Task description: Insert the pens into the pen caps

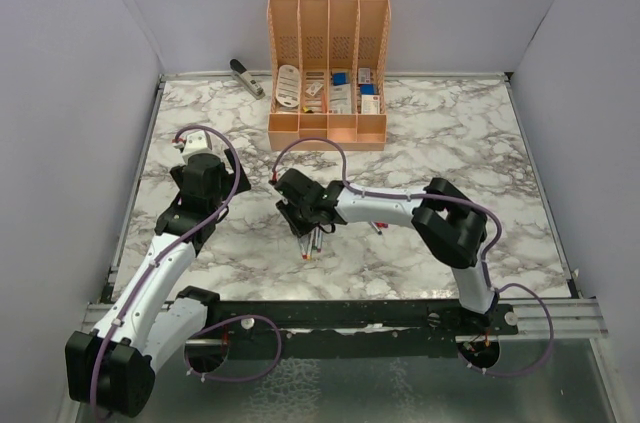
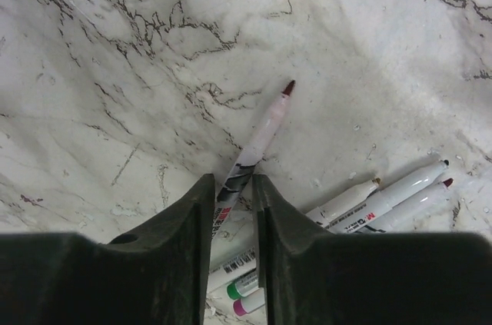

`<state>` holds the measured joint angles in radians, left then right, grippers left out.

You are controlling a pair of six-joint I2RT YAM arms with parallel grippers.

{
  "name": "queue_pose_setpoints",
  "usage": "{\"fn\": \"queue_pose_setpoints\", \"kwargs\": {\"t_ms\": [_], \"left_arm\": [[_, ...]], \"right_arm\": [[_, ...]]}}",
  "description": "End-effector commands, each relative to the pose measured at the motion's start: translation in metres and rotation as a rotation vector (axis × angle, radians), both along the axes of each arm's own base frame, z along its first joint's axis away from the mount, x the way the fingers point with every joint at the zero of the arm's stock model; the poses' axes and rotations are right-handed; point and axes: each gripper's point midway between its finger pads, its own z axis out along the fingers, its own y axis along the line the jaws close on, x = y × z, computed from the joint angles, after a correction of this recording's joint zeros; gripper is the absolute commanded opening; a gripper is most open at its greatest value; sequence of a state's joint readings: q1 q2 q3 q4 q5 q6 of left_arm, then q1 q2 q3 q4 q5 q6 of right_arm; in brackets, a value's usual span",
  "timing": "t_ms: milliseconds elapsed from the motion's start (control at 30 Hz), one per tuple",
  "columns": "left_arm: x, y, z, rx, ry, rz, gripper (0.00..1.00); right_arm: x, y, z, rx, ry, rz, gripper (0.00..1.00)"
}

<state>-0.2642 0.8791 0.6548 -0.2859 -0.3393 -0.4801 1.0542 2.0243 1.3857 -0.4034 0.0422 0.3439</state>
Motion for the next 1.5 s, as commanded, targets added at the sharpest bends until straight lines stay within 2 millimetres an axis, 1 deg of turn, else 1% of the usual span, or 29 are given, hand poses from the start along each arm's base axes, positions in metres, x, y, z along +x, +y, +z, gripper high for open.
{"fn": "queue_pose_setpoints", "kwargs": {"t_ms": [0,33,100,133,233,333,433,567,633,700,767,833,867,900,933,1000,1033,1133,1233,1367,1400,1467], "left_arm": [[0.002,0.004,0.005,0.005,-0.029,0.023,0.99],[0.001,0.004,0.004,0.005,-0.029,0.026,0.99],[0.000,0.005,0.001,0.007,-0.028,0.030,0.99],[0.001,0.005,0.000,0.008,-0.026,0.028,0.99],[0.003,0.004,-0.002,0.014,-0.021,0.022,0.99],[0.006,0.003,-0.002,0.019,-0.015,0.019,0.99],[0.010,0.001,0.000,0.016,-0.020,0.014,0.99],[0.013,-0.001,0.004,0.010,-0.033,0.007,0.99],[0.013,-0.002,0.007,0.007,-0.042,0.000,0.99],[0.014,-0.003,0.010,0.006,-0.057,-0.014,0.99],[0.014,-0.007,0.015,0.000,-0.078,-0.035,0.99],[0.014,-0.009,0.020,-0.006,-0.104,-0.055,0.99],[0.014,-0.011,0.023,-0.009,-0.119,-0.069,0.99],[0.015,-0.014,0.026,-0.013,-0.135,-0.087,0.99],[0.015,-0.018,0.029,-0.020,-0.149,-0.108,0.99],[0.017,-0.028,0.033,-0.038,-0.170,-0.166,0.99],[0.019,-0.035,0.032,-0.050,-0.171,-0.199,0.99],[0.022,-0.057,0.030,-0.094,-0.172,-0.306,0.98],[0.024,-0.081,0.026,-0.148,-0.174,-0.421,0.98],[0.022,-0.112,0.029,-0.239,-0.202,-0.573,0.98],[0.021,-0.121,0.031,-0.258,-0.211,-0.616,0.98],[0.017,-0.140,0.039,-0.292,-0.239,-0.729,0.97]], "right_arm": [[-0.020,-0.014,-0.034,-0.114,0.089,0.022,0.22],[-0.020,-0.014,-0.034,-0.118,0.093,0.022,0.18],[-0.022,-0.017,-0.040,-0.137,0.107,0.020,0.05],[-0.022,-0.017,-0.042,-0.141,0.113,0.015,0.01],[-0.023,-0.009,-0.041,-0.117,0.126,0.023,0.01],[-0.020,0.007,-0.033,-0.072,0.123,0.045,0.01],[-0.010,0.027,-0.014,-0.018,0.093,0.066,0.01],[0.011,0.048,0.023,0.054,0.004,0.078,0.01],[0.024,0.053,0.043,0.085,-0.044,0.061,0.01],[0.038,0.053,0.061,0.119,-0.075,0.032,0.01],[0.053,0.046,0.076,0.156,-0.089,-0.017,0.01],[0.069,0.032,0.089,0.199,-0.088,-0.080,0.01],[0.077,0.021,0.089,0.212,-0.079,-0.118,0.01],[0.089,0.007,0.094,0.237,-0.077,-0.163,0.01],[0.096,-0.003,0.099,0.261,-0.076,-0.199,0.01],[0.107,-0.024,0.110,0.314,-0.093,-0.261,0.01],[0.112,-0.034,0.123,0.349,-0.122,-0.284,0.01],[0.116,-0.053,0.143,0.420,-0.192,-0.318,0.01],[0.115,-0.064,0.165,0.491,-0.260,-0.336,0.01],[0.102,-0.072,0.188,0.622,-0.317,-0.336,0.01],[0.098,-0.074,0.199,0.671,-0.336,-0.327,0.01],[0.086,-0.078,0.211,0.770,-0.366,-0.306,0.01]]}}
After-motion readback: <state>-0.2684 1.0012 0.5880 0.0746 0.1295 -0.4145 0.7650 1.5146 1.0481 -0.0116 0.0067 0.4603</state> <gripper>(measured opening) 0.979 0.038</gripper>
